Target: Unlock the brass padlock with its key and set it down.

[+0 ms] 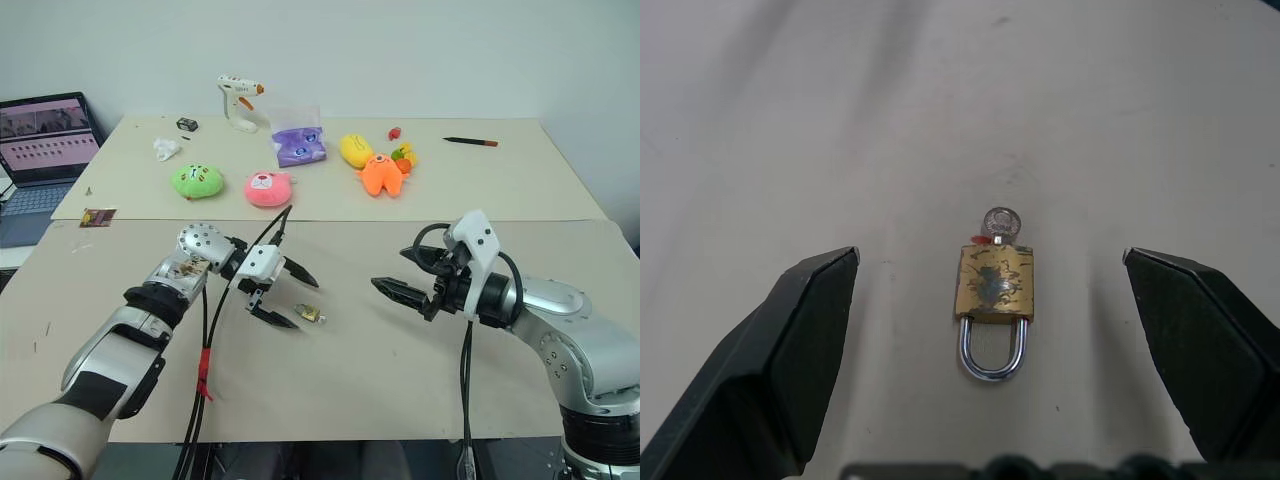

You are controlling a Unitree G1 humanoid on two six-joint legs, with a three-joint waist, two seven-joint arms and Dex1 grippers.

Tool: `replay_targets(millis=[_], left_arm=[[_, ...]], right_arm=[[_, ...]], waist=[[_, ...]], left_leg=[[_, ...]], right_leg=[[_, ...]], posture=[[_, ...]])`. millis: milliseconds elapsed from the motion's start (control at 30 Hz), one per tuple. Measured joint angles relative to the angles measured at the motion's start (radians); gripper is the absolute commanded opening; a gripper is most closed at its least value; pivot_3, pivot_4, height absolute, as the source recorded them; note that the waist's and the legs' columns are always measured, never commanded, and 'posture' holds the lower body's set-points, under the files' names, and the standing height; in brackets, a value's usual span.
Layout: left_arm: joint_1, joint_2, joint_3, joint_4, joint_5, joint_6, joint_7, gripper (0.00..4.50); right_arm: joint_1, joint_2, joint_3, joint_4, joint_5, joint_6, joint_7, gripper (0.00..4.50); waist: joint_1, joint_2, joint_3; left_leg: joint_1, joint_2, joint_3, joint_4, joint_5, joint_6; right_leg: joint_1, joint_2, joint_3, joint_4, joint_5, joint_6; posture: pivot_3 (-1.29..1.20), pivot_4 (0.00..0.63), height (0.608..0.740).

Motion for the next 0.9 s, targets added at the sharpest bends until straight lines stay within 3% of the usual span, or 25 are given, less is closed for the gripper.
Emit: replay_targets(millis=[900], left_arm=[[0.004,-0.042,-0.021,0.086,0.037,-0.058,0.000,4.50]], right_arm=[[-0.004,-0.002,0.000,0.006,0.024,0.007,-0.078,4.47]], waist=[[0.001,0.000,0.000]], left_leg=[[-0.001,0.000,0.000,0.006,-0.004,0.007]], right_leg=[[0.001,0.000,0.000,0.001,0.000,0.001]], posture=[[0.00,0.150,0.740]])
